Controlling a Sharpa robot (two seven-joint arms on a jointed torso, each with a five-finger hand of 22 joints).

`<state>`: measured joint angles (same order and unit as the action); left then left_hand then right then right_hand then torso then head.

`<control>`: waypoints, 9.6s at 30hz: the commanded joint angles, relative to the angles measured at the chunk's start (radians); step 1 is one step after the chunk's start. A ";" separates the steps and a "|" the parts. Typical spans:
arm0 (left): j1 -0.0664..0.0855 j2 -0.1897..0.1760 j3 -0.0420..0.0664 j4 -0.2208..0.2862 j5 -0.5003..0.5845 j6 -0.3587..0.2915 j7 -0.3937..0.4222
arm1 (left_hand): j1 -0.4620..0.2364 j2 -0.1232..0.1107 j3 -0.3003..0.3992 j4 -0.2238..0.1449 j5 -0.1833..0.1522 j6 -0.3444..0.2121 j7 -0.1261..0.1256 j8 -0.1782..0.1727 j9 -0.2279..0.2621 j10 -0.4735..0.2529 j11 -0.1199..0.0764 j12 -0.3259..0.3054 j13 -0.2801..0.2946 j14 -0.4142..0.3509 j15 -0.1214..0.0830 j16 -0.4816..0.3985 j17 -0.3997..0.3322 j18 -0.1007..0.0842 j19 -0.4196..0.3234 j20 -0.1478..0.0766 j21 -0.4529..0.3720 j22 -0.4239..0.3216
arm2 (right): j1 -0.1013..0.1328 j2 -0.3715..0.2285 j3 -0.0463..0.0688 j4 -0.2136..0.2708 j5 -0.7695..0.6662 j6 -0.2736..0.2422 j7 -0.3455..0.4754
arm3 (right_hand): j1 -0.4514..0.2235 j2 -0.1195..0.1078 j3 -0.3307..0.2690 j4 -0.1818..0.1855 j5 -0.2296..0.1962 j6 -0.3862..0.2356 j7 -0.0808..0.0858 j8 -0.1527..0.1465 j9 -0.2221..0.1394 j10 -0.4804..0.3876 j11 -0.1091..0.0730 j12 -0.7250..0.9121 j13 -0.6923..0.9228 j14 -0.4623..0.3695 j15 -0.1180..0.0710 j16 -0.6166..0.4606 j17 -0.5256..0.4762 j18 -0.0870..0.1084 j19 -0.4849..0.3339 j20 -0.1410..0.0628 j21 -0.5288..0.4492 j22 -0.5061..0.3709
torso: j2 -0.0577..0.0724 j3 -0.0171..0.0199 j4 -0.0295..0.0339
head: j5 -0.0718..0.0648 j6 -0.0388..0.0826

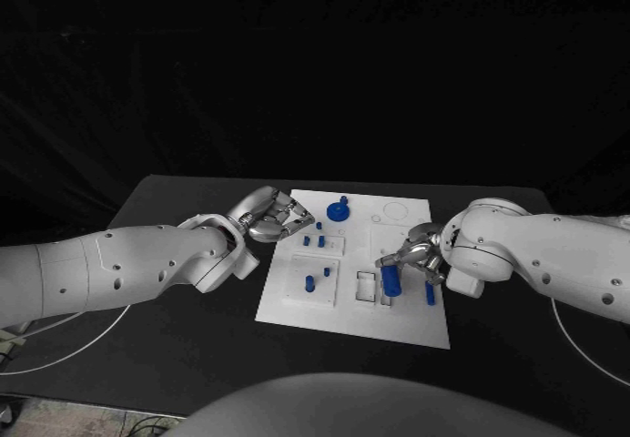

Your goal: Assemble the parts on the task board

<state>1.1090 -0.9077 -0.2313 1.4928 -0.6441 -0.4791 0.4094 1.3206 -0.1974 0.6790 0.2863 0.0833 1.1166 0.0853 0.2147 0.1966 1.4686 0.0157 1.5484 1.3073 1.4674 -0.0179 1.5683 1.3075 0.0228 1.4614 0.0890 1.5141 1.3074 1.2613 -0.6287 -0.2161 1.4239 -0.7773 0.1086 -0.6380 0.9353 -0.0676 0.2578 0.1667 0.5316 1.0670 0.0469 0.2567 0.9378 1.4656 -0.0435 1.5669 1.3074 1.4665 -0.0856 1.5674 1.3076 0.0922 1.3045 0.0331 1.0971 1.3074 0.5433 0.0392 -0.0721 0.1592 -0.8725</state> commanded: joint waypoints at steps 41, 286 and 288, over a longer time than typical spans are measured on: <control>0.000 0.002 0.001 0.008 -0.011 0.034 -0.013 | 0.007 -0.014 -0.013 -0.003 0.003 -0.001 -0.007 0.009 0.003 0.077 -0.005 -0.004 0.235 0.103 -0.008 0.002 0.263 -0.001 0.023 -0.001 -0.002 0.234 | -0.037 0.077 -0.001 -0.054 0.040 0.015 -0.007 | -0.056 0.040 0.028 -0.027 -0.249 -0.051 0.017 -0.096 -0.045 0.105 0.039 0.004 0.263 0.094 0.033 -0.009 0.249 0.027 -0.044 0.028 -0.109 0.099 | 0.001 0.0008 0.0002 | 0.010 0.000; -0.016 0.021 0.001 -0.008 -0.065 0.165 -0.094 | 0.107 -0.008 0.026 -0.057 0.006 -0.016 0.000 0.031 0.014 0.094 -0.003 0.014 0.254 0.103 -0.009 0.002 0.263 -0.003 0.034 -0.005 0.005 0.237 | -0.067 -0.116 -0.015 0.030 -0.382 0.027 -0.028 | 0.131 0.021 0.052 -0.169 0.158 0.014 -0.010 -0.078 -0.220 0.105 0.007 0.004 0.263 0.104 -0.002 0.003 0.263 -0.011 0.113 -0.008 0.078 0.154 | 0.001 0.0004 -0.0012 | -0.012 0.000; -0.016 0.022 0.001 -0.008 -0.065 0.166 -0.095 | 0.107 -0.008 0.026 -0.057 0.006 -0.016 0.000 0.031 0.014 0.094 -0.003 0.014 0.254 0.103 -0.009 0.002 0.263 -0.003 0.034 -0.005 0.005 0.237 | -0.067 -0.119 -0.015 0.031 -0.351 0.016 -0.027 | 0.125 0.020 0.059 -0.173 0.161 0.009 -0.011 -0.073 -0.205 0.105 0.007 0.004 0.263 0.104 -0.003 0.003 0.263 -0.011 0.113 -0.009 0.076 0.154 | 0.000 0.0004 -0.0011 | -0.011 0.000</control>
<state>1.0934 -0.8882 -0.2313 1.4837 -0.7053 -0.3334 0.3188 1.4195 -0.2040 0.7039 0.2339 0.0868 1.1092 0.0853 0.2393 0.2097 1.4650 0.0122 1.5601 1.3080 1.4675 -0.0251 1.5683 1.3073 0.0228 1.4649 0.0854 1.5181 1.3074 1.2055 -0.7430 -0.2222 1.4636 -1.1765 0.1354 -0.6473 1.0725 -0.0467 0.2686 0.0345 0.6876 1.1249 0.0821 0.1817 0.7313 1.4633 -0.0318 1.5669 1.3081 1.4669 -0.0923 1.5674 1.3081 0.0610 1.4215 0.0304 1.1773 1.3081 0.5432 0.0394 -0.0733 0.1465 -0.8725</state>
